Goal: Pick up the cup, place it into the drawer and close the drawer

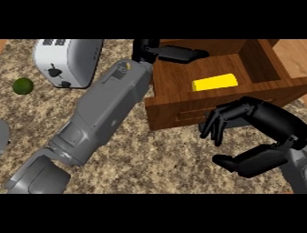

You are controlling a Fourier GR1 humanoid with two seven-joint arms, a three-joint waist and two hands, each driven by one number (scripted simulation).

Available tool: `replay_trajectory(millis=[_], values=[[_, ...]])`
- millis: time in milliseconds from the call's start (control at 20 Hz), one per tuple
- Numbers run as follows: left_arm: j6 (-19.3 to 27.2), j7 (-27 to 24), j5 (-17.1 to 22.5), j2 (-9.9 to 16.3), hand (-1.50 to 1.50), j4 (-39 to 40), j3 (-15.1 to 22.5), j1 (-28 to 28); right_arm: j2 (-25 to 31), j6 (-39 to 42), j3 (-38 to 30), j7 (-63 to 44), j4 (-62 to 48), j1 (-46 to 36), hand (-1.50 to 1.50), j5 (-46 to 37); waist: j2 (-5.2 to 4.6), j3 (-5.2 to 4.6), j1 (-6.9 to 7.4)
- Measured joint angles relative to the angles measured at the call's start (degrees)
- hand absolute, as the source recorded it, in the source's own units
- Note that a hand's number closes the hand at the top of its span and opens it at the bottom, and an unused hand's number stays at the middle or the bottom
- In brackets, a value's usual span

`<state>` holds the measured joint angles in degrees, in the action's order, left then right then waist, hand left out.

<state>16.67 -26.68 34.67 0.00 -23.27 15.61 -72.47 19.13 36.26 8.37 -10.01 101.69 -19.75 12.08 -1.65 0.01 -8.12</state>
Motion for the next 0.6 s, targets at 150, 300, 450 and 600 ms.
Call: replay_trajectory(millis=[150,300,450,600], values=[[0.6,-0.9,1.0,0.0,-1.50,1.2,-0.6,-0.3,2.5,-0.1,1.3,0.3,1.1,1.2,-1.50,-6.8,0.27,0.03,1.64],[0.5,-1.7,2.0,0.0,-1.50,1.0,-0.8,0.3,3.1,-2.4,3.4,1.7,0.8,2.8,-1.50,-15.2,0.68,0.03,3.66],[-0.3,-3.2,3.1,0.2,-1.50,0.1,-1.1,2.0,1.7,-6.2,6.2,3.6,-3.3,3.5,-1.50,-23.1,0.86,0.03,5.48],[-1.9,-4.5,3.5,0.6,-1.50,-1.0,-1.2,4.2,0.9,-9.1,8.6,6.6,-10.3,2.9,-1.50,-29.4,1.01,0.03,7.22]])
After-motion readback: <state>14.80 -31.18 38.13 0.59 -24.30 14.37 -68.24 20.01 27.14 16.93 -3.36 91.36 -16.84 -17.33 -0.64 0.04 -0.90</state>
